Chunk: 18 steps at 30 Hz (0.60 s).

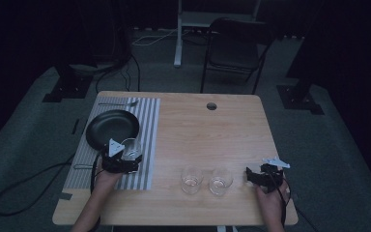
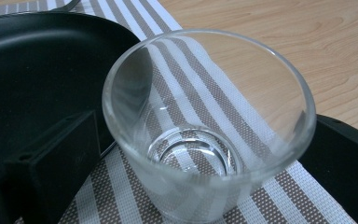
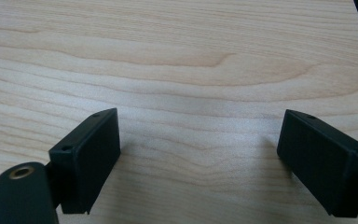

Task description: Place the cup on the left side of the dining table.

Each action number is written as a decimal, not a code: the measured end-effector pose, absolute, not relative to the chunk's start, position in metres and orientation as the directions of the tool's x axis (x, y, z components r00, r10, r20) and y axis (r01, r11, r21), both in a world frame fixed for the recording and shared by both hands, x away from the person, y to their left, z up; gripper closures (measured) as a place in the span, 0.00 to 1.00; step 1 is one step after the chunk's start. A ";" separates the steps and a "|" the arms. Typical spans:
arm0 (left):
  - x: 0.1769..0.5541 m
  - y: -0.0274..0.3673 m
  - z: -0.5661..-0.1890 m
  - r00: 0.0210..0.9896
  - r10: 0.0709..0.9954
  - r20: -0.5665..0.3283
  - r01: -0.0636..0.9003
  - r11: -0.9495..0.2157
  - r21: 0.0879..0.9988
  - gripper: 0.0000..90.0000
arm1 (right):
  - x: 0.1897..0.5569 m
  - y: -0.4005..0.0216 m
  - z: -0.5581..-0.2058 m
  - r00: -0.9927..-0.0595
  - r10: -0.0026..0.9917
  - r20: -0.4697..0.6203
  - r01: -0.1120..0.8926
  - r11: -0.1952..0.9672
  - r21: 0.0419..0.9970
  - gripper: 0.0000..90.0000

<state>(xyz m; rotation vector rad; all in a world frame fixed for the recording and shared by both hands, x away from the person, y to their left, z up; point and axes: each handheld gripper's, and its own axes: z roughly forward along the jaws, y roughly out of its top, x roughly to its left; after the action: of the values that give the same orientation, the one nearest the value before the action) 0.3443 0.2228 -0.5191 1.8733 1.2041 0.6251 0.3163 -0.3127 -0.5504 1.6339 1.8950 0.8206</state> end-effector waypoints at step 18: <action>0.317 0.230 -0.515 0.379 0.925 0.010 0.532 -0.227 0.816 0.00 | 0.316 -0.313 -0.550 -0.152 0.988 0.012 0.686 0.097 0.721 0.14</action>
<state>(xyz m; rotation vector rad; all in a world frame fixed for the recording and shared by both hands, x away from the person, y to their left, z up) 0.3174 0.2304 -0.5149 1.8875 1.2591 0.6630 0.3162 -0.3127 -0.5503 1.6347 1.8955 0.8196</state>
